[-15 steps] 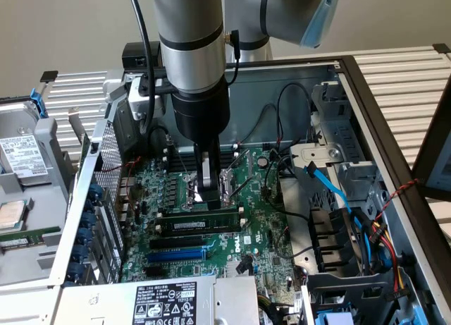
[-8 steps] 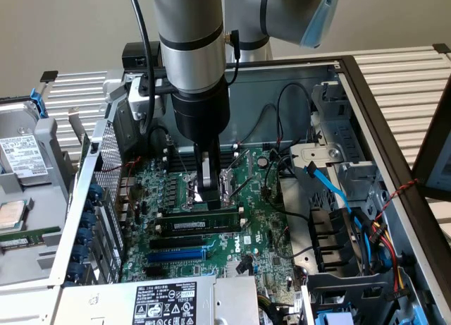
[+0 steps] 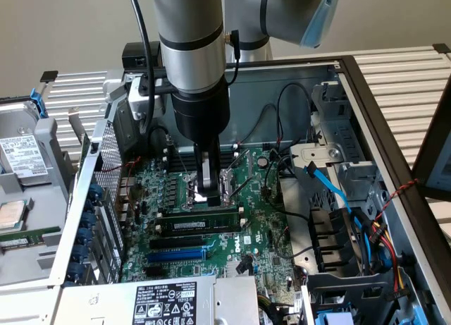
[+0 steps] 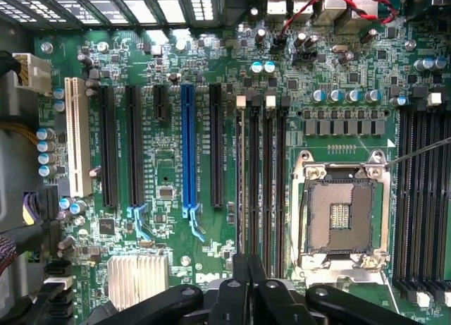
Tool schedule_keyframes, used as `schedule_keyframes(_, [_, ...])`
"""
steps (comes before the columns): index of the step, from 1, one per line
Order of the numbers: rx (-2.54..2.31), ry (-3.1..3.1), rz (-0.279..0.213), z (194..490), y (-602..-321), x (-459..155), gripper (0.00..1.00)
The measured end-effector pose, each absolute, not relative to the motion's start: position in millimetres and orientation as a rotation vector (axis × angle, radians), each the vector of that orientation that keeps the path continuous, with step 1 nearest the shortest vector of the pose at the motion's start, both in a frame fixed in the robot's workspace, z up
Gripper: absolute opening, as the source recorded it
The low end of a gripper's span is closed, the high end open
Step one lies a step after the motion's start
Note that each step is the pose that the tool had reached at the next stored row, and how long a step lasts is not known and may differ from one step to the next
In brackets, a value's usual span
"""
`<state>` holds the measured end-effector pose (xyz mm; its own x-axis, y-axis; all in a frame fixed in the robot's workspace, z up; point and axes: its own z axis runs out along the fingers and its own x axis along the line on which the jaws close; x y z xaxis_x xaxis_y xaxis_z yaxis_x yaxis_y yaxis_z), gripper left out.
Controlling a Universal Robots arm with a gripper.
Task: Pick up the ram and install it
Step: 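Press down the ram until it locks into place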
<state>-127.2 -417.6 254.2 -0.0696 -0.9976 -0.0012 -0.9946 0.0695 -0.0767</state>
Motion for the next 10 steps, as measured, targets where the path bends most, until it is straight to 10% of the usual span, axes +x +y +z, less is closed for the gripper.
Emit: schedule_keyframes(10, [-2.006,2.342,-0.078,250.4,-417.7,-123.2,0.1])
